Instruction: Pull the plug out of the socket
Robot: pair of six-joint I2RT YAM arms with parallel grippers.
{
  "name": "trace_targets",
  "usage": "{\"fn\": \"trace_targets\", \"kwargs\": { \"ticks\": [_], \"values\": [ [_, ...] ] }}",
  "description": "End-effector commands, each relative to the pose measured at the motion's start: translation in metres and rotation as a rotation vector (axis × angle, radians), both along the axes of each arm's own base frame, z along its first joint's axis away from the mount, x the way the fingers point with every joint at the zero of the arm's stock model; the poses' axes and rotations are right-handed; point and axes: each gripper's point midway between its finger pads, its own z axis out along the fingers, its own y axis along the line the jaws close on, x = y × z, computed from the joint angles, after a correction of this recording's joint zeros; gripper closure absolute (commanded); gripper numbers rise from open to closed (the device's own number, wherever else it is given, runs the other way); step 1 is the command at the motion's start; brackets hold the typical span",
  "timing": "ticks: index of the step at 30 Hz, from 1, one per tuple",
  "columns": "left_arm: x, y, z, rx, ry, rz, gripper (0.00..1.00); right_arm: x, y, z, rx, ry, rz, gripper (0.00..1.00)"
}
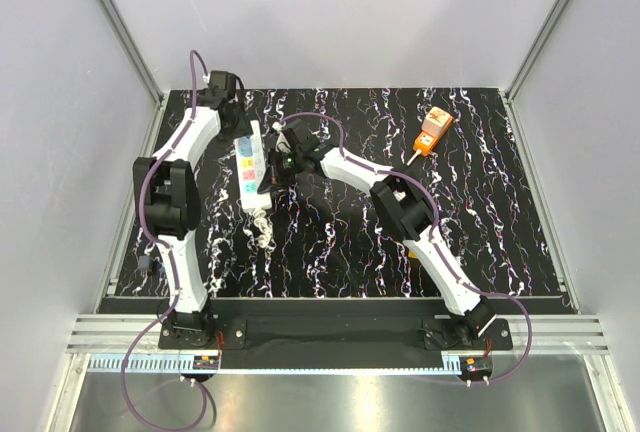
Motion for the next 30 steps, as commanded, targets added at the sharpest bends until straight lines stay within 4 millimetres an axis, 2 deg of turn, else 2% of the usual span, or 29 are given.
{"fn": "trace_targets", "kwargs": {
  "ticks": [1, 10, 15, 19, 25, 28, 30],
  "values": [
    [0.007, -0.009, -0.008, -0.032, -0.012, -0.052, 0.48, -0.016, -0.027, -0.070, -0.185, 0.084, -0.005, 1.00],
    [0.008, -0.011, -0.025, -0.030, 0.000, -0.065, 0.45, -0.016, -0.026, -0.069, -0.179, 0.089, -0.003, 1.00],
    [0.007, -0.007, -0.040, -0.017, 0.028, -0.046, 0.49, -0.015, -0.027, -0.071, -0.181, 0.092, -0.005, 1.00],
    [0.006, -0.007, -0.046, -0.020, 0.040, -0.035, 0.58, -0.015, -0.027, -0.070, -0.180, 0.092, -0.006, 1.00],
    [0.002, 0.002, -0.030, 0.015, 0.015, 0.007, 0.92, -0.015, -0.027, -0.070, -0.180, 0.089, -0.006, 1.00],
    [-0.002, 0.000, -0.025, 0.017, 0.008, 0.002, 0.99, -0.015, -0.026, -0.071, -0.181, 0.091, -0.006, 1.00],
    [-0.003, -0.003, -0.015, 0.012, -0.011, -0.001, 1.00, -0.015, -0.026, -0.070, -0.180, 0.091, -0.007, 1.00]
  ]
}}
